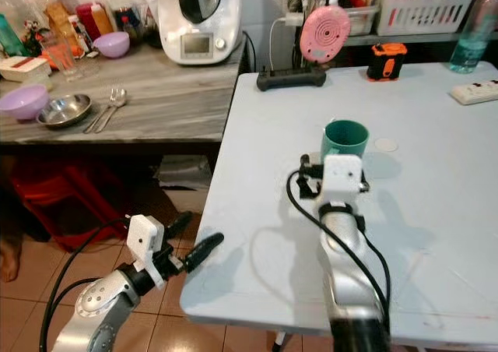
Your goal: Setting the table
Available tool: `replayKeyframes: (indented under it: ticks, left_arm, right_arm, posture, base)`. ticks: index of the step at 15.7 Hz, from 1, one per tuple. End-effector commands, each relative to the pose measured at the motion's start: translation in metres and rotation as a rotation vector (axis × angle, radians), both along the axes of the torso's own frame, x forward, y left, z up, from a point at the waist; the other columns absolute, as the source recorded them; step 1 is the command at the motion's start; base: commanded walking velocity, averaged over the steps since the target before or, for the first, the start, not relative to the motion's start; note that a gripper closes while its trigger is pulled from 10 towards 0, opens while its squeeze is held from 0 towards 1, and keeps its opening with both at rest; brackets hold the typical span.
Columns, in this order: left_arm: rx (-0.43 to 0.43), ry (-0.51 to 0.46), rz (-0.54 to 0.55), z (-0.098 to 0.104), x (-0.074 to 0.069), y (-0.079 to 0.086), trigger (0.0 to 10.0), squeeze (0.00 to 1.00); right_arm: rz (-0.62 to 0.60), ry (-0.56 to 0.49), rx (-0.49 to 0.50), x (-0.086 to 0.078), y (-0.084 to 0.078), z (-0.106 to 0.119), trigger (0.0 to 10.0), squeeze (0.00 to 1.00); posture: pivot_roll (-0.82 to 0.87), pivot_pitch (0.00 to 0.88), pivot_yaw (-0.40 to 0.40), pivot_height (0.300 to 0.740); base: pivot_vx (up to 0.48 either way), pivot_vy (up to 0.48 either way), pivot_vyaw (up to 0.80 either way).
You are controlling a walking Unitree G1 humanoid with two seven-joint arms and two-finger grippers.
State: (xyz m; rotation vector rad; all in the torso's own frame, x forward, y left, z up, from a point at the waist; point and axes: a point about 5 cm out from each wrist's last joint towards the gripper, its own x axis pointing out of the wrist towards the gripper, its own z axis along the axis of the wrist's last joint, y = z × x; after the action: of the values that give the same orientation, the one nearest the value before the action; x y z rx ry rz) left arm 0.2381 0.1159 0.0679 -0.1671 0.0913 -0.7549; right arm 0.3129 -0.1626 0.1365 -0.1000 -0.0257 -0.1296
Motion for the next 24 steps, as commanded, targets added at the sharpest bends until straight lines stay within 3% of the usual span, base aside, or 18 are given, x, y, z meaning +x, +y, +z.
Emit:
replayKeyframes:
  ticks: [1,4,5,6,7,14,24]
  left_arm:
    - [0.004,-0.004,-0.017,0.002,-0.002,0.002,10.0,0.00]
    - [-0.004,0.000,-0.038,0.003,-0.003,-0.001,10.0,0.00]
    - [-0.012,0.003,-0.055,0.003,-0.003,-0.003,10.0,0.00]
    - [-0.029,-0.002,-0.068,0.004,-0.004,-0.004,10.0,0.00]
    - [-0.044,-0.002,-0.079,0.005,-0.004,-0.005,10.0,0.00]
    - [-0.071,-0.017,-0.100,0.007,-0.002,-0.008,10.0,0.00]
    - [-0.085,-0.038,-0.093,0.012,0.000,-0.012,10.0,0.00]
  right_arm:
    - [-0.016,0.033,0.003,0.007,0.002,-0.002,10.0,0.00]
    - [-0.026,0.049,-0.002,0.015,0.005,-0.004,10.0,0.00]
    - [-0.048,0.054,-0.013,0.017,0.002,-0.004,9.1,0.00]
    - [-0.078,0.063,-0.026,0.017,-0.003,-0.005,1.5,0.00]
    - [-0.102,0.064,-0.044,0.017,-0.008,-0.006,0.0,0.00]
    - [-0.165,0.051,-0.084,0.016,-0.024,-0.006,0.0,0.00]
    - [-0.170,0.045,-0.100,0.018,-0.026,-0.007,0.0,0.00]
  posture:
    - [-0.12,0.065,0.119,0.740]
    - [-0.12,0.067,0.120,0.740]
    - [-0.12,0.066,0.115,0.740]
    - [-0.12,0.066,0.115,0.740]
    - [-0.12,0.063,0.113,0.740]
    - [-0.13,0.052,0.115,0.740]
    - [-0.13,0.045,0.113,0.740]
  base:
    - [0.000,0.000,0.00]
    - [0.000,0.000,0.00]
    - [0.000,0.000,0.00]
    - [0.000,0.000,0.00]
    - [0.000,0.000,0.00]
    - [0.000,0.000,0.00]
    - [0.000,0.000,0.00]
